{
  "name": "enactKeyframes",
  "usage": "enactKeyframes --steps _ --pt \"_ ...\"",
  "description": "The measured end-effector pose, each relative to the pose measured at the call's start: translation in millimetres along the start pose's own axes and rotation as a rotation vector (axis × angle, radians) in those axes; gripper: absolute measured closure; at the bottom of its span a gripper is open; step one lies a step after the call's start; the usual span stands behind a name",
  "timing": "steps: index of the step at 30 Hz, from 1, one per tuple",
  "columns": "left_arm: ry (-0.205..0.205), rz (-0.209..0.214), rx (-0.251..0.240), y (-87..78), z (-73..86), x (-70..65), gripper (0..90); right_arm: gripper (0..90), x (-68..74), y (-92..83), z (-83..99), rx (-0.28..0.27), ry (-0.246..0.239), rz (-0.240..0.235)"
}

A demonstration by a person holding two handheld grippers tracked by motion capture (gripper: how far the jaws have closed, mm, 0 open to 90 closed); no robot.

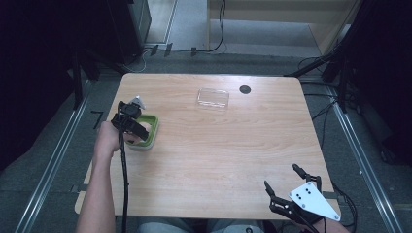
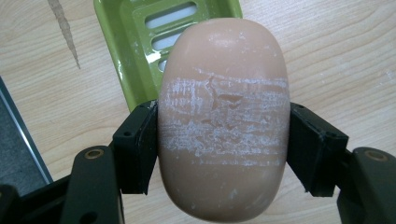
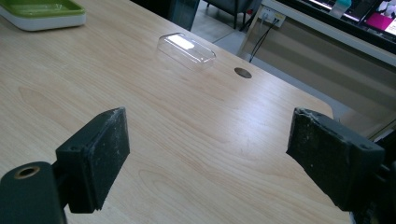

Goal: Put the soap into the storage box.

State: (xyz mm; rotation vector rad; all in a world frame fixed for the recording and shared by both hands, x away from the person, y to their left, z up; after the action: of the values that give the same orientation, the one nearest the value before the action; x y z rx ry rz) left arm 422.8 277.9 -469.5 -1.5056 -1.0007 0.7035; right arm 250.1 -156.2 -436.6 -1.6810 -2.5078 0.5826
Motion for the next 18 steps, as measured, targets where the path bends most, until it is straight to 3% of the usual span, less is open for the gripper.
enactKeyframes --steps 18 --pt "-0.036 -0.015 -0.031 10.0 -11.9 10.8 34.1 13.3 -3.9 -3.8 3.0 0.009 0.009 0.017"
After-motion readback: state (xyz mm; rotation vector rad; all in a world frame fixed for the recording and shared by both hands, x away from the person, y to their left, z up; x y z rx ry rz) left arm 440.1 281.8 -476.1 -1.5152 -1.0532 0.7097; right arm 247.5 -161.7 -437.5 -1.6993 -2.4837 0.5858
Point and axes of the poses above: each handheld gripper's, and its own axes: y roughly forward along the jaws, z roughly out of its underside, x roughly to its left, the point moved 9 cm from there along y, roughly forward along the jaws, and after that the axes turned 6 degrees about y, right-handed, at the moved point
